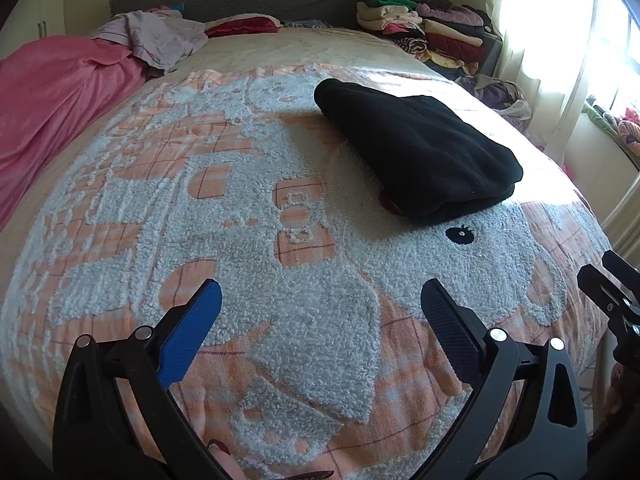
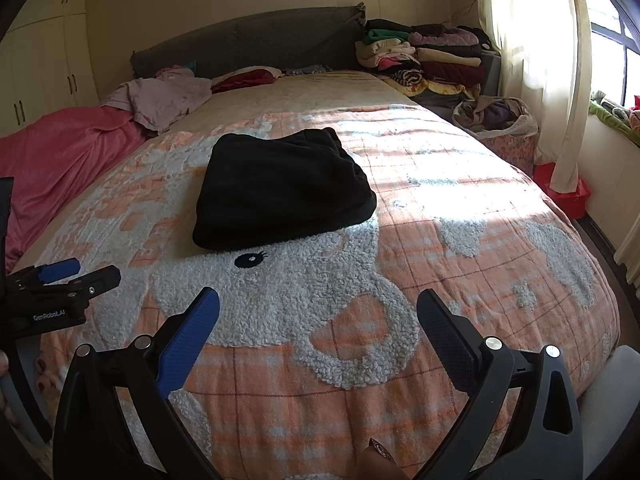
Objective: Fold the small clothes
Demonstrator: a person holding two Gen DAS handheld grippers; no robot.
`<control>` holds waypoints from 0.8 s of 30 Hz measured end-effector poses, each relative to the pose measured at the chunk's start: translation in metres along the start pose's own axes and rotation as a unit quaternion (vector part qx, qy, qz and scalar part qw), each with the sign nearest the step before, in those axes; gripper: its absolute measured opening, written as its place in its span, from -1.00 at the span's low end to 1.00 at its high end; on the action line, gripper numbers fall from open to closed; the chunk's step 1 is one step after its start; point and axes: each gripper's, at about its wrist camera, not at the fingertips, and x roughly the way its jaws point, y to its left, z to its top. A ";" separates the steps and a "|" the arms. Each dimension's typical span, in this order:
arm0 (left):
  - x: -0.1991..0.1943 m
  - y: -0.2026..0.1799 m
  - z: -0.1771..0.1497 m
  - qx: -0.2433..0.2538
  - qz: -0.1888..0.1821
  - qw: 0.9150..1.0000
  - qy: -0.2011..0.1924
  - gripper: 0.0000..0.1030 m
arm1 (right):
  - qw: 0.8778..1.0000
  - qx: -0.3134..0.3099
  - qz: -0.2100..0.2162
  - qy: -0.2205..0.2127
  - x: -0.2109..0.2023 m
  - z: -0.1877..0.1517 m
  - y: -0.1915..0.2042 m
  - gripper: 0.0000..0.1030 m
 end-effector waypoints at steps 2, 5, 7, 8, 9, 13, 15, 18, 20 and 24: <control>0.000 0.000 0.000 0.001 0.002 1.000 0.000 0.82 | 1.000 0.001 -0.001 0.001 0.000 0.000 -0.001 0.91; 0.000 0.000 0.000 0.002 0.002 1.000 0.001 0.82 | 1.000 0.002 -0.001 0.003 0.001 -0.001 -0.002 0.91; 0.000 0.000 0.000 0.003 0.003 1.000 0.001 0.82 | 1.000 0.003 -0.003 0.005 0.001 0.000 -0.002 0.91; 0.000 0.000 0.000 0.003 0.003 1.000 0.001 0.82 | 1.000 0.004 -0.004 0.005 0.001 0.000 -0.002 0.91; 0.000 -0.001 0.000 0.003 0.003 1.000 0.001 0.82 | 1.000 0.005 -0.003 0.005 0.001 0.000 -0.003 0.91; -0.001 -0.001 0.000 0.004 0.005 1.000 -0.001 0.82 | 1.000 0.004 -0.003 0.004 0.001 0.000 -0.003 0.91; -0.001 -0.001 0.000 0.004 0.005 1.000 -0.001 0.82 | 1.000 0.004 -0.004 0.004 0.001 0.000 -0.003 0.91; -0.001 -0.002 0.000 0.005 0.006 1.000 -0.001 0.82 | 1.000 0.004 -0.004 0.004 0.001 0.000 -0.003 0.91; -0.002 -0.002 0.001 0.005 0.007 1.000 -0.002 0.82 | 1.000 0.004 -0.003 0.005 0.001 0.000 -0.004 0.91; -0.002 -0.002 0.001 0.006 0.009 1.000 -0.002 0.82 | 1.000 0.004 -0.003 0.004 0.001 0.000 -0.004 0.91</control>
